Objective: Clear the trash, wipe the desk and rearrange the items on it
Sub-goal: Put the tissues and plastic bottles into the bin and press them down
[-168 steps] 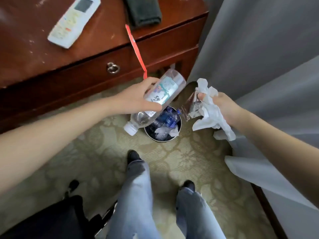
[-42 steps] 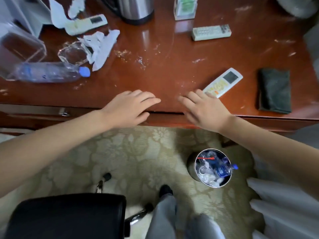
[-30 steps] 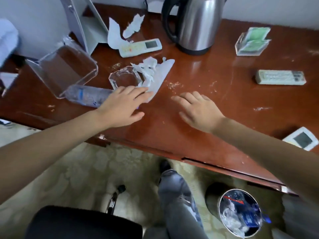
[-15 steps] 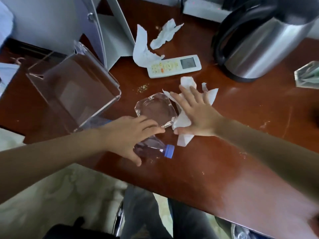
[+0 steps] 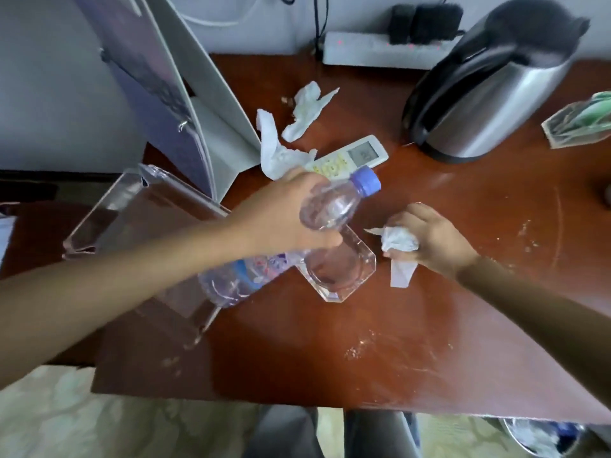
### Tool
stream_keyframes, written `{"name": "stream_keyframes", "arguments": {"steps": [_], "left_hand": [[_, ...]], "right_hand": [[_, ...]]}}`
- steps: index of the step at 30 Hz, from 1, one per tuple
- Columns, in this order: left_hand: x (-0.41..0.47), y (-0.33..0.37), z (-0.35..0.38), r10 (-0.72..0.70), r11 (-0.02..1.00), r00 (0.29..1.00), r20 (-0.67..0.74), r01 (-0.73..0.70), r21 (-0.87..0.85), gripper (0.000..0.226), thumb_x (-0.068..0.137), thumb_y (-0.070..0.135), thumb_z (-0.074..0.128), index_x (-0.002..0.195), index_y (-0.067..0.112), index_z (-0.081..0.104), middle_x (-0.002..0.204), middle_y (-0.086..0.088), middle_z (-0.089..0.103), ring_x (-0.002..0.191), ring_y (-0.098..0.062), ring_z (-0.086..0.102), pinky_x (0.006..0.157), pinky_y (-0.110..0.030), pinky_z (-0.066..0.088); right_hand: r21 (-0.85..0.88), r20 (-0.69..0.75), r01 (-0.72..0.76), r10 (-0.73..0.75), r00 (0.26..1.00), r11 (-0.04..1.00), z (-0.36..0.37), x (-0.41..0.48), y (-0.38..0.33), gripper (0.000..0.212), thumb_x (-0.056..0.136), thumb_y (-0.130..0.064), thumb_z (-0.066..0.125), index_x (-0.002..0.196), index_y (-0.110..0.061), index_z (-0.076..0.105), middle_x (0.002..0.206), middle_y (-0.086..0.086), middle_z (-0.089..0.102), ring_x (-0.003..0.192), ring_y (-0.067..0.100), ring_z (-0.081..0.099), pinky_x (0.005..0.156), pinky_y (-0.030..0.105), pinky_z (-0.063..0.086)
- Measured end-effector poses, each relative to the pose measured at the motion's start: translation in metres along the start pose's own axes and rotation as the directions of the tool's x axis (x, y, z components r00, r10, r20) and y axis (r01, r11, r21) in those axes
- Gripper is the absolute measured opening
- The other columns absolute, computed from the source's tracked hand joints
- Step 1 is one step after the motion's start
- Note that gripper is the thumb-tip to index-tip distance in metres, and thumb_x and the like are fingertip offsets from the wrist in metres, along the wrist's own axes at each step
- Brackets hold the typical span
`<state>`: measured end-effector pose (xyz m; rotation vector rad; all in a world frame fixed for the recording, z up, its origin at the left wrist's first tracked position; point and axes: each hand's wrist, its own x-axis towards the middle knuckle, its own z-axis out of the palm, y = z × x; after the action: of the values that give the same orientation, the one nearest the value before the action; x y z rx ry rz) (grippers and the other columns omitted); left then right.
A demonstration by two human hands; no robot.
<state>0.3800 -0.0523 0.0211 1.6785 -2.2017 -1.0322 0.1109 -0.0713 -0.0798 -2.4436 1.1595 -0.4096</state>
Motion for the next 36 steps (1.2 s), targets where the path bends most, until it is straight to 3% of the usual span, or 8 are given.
{"name": "stream_keyframes", "arguments": {"steps": [4,7,11,13,15,21,30,36], "left_hand": [[0.054,-0.012,-0.033,-0.143,0.983,0.978,-0.155,0.158,0.093,0.058,0.064,0.061,0.068,0.095,0.016,0.052,0.108,-0.003,0.050,0.095,-0.018,0.046,0.068,-0.027,0.030],[0.091,-0.015,-0.037,-0.237,0.946,0.969,-0.064,0.245,0.210,0.072,0.059,0.070,0.051,0.104,0.015,0.058,0.133,-0.009,0.036,0.122,-0.029,0.031,0.091,-0.033,0.030],[0.121,-0.017,-0.027,-0.366,0.922,0.929,0.050,0.356,0.151,0.057,0.070,0.066,0.059,0.114,0.030,0.055,0.156,-0.006,-0.002,0.140,-0.042,-0.005,0.111,-0.056,0.011],[0.128,-0.020,-0.022,-0.378,0.926,0.920,0.099,0.377,0.027,0.045,0.075,0.061,0.058,0.109,0.032,0.057,0.149,-0.002,0.022,0.135,-0.032,0.024,0.108,-0.036,0.027],[0.133,-0.021,-0.019,-0.370,0.908,0.919,0.134,0.388,-0.155,0.038,0.070,0.057,0.060,0.093,0.026,0.064,0.121,-0.005,0.054,0.101,-0.021,0.055,0.084,-0.022,0.044],[0.136,-0.015,-0.005,-0.394,0.894,0.919,0.025,0.389,-0.221,0.022,0.069,0.040,0.068,0.077,0.021,0.060,0.078,0.001,0.064,0.065,-0.013,0.063,0.054,-0.021,0.042],[0.103,0.007,-0.025,-0.262,0.946,0.965,-0.022,0.252,-0.205,0.022,0.059,0.037,0.072,0.071,0.023,0.059,0.070,0.005,0.061,0.070,-0.017,0.063,0.065,-0.030,0.048],[0.064,0.059,-0.021,-0.091,0.993,0.991,0.096,0.097,-0.061,0.075,0.043,0.057,0.066,0.107,0.019,0.063,0.097,-0.001,0.068,0.088,-0.018,0.066,0.080,-0.038,0.052]], "right_hand": [[0.171,-0.185,-0.213,0.244,0.952,0.962,-0.022,0.013,-0.015,0.035,0.066,-0.018,0.082,0.090,-0.003,0.061,0.080,-0.006,0.048,0.068,0.004,0.040,0.065,0.006,0.034],[0.308,-0.222,-0.310,0.385,0.896,0.900,-0.033,0.020,-0.020,0.027,0.072,-0.014,0.078,0.086,-0.016,0.055,0.081,-0.018,0.046,0.068,0.003,0.045,0.065,0.004,0.034],[0.249,-0.192,-0.380,0.430,0.882,0.891,-0.038,0.019,-0.018,0.029,0.073,-0.018,0.077,0.095,-0.007,0.061,0.086,-0.006,0.052,0.071,0.009,0.046,0.064,0.004,0.032],[0.237,-0.182,-0.395,0.440,0.879,0.887,-0.039,0.014,-0.015,0.029,0.073,-0.019,0.077,0.095,-0.007,0.061,0.082,-0.004,0.050,0.066,0.003,0.044,0.062,0.003,0.032],[0.246,-0.177,-0.399,0.445,0.878,0.884,-0.038,0.008,-0.012,0.027,0.074,-0.020,0.076,0.093,-0.009,0.060,0.076,-0.009,0.047,0.064,0.001,0.044,0.061,0.005,0.033],[0.237,-0.206,-0.413,0.461,0.863,0.879,-0.033,-0.008,-0.005,0.028,0.073,-0.018,0.077,0.090,-0.003,0.060,0.072,-0.018,0.039,0.059,0.000,0.040,0.057,0.005,0.032],[0.319,-0.242,-0.451,0.531,0.812,0.834,-0.036,-0.028,-0.008,0.024,0.076,-0.021,0.075,0.081,-0.016,0.052,0.070,-0.014,0.043,0.059,0.003,0.041,0.054,0.009,0.034],[0.323,-0.230,-0.511,0.590,0.774,0.797,-0.047,-0.054,-0.022,0.025,0.077,-0.025,0.074,0.085,-0.014,0.054,0.075,-0.004,0.049,0.063,0.012,0.043,0.052,0.015,0.030]]}}
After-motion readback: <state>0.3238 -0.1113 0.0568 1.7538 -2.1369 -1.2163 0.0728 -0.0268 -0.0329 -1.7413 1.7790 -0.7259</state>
